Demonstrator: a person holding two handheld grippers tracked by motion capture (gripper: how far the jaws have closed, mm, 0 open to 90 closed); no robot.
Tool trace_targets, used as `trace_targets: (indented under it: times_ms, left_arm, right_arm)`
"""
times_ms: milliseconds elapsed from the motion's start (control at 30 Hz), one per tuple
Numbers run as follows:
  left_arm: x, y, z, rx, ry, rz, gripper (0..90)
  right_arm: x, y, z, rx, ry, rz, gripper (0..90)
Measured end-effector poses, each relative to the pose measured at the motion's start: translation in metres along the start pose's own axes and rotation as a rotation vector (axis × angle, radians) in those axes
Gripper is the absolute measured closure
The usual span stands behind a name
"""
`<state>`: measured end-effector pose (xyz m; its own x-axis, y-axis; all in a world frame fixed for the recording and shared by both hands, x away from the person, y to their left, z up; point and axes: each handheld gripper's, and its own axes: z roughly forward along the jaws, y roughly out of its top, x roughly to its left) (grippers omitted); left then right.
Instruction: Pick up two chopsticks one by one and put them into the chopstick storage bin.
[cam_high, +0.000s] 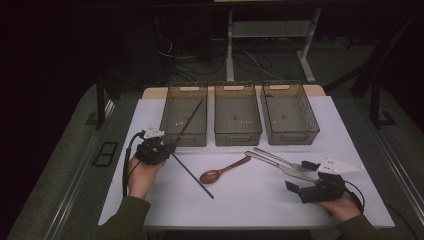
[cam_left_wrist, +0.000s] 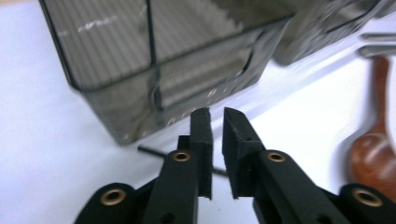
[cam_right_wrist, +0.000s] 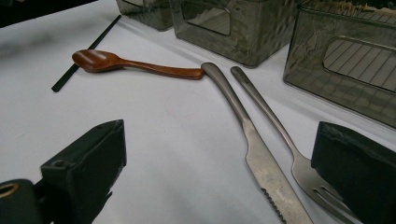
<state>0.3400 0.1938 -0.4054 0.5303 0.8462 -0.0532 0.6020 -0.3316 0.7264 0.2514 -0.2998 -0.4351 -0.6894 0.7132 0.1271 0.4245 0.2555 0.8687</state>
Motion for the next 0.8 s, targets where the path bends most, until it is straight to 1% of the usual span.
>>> trace_targets:
  times_ms: [100,133,167,200,233,300,367,467,500,700,767,800]
  left_arm:
    - [0.002,-0.006,0.010,0.024,0.028,-0.014,70.4]
    - [0.002,-0.007,0.013,0.036,0.039,-0.009,67.2]
    - [0.003,-0.007,0.015,0.046,0.047,-0.008,65.9]
    - [0.003,-0.009,0.017,0.053,0.053,-0.024,64.3]
    - [0.004,-0.009,0.019,0.056,0.051,-0.030,62.6]
    - [0.004,-0.011,0.022,0.072,0.068,-0.036,60.9]
    - [0.005,-0.011,0.023,0.071,0.066,-0.053,59.9]
    - [0.005,-0.011,0.025,0.075,0.070,-0.055,58.4]
    - [0.005,-0.011,0.027,0.074,0.070,-0.063,58.1]
    - [0.002,-0.012,0.033,0.099,0.074,-0.058,57.5]
    - [0.001,-0.012,0.035,0.111,0.084,-0.049,57.5]
    - [0.001,-0.013,0.036,0.115,0.081,-0.048,57.5]
  right_arm:
    - [0.000,0.000,0.000,0.001,0.000,-0.003,2.6]
    - [0.000,0.000,0.000,0.001,0.000,-0.004,2.6]
    - [0.000,0.000,0.000,-0.001,0.000,-0.008,2.5]
    - [0.000,0.000,0.000,-0.002,0.001,-0.008,2.6]
    - [0.000,0.000,0.000,0.001,0.001,-0.004,2.6]
    - [0.000,0.000,0.000,0.002,0.002,-0.006,2.5]
    - [0.000,0.000,0.000,0.002,0.002,-0.006,2.5]
    - [0.000,0.000,0.000,0.003,0.002,-0.006,2.5]
    - [0.000,0.000,0.000,0.002,0.002,-0.007,2.5]
    - [0.000,0.000,0.000,0.002,0.002,-0.009,2.5]
    - [0.000,0.000,0.000,0.002,0.002,-0.007,2.5]
    - [0.000,0.000,0.000,0.002,0.002,-0.007,2.6]
